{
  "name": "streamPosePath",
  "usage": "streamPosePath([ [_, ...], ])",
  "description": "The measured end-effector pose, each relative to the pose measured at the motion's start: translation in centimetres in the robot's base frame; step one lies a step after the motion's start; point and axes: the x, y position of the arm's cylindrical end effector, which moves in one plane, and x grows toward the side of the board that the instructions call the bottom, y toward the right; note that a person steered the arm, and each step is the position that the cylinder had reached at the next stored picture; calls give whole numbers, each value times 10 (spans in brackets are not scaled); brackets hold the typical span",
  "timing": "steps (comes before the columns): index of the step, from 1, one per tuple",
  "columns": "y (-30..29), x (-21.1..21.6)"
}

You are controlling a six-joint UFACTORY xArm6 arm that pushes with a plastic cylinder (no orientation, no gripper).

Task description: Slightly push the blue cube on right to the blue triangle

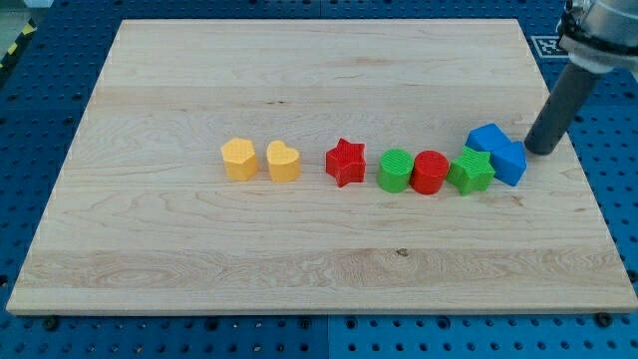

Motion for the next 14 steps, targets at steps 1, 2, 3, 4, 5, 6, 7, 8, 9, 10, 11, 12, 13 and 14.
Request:
streamPosePath([
  [1,-12,-44],
  [2,-89,-55],
  [3,-157,-49],
  [4,-168,-15],
  [5,-166,1],
  [6,-151,1],
  [7,-129,4],
  [8,-114,7],
  [9,-97,7],
  [10,-77,7],
  [11,-51,7],
  [12,-23,7],
  [13,-13,4],
  [14,-8,-11],
])
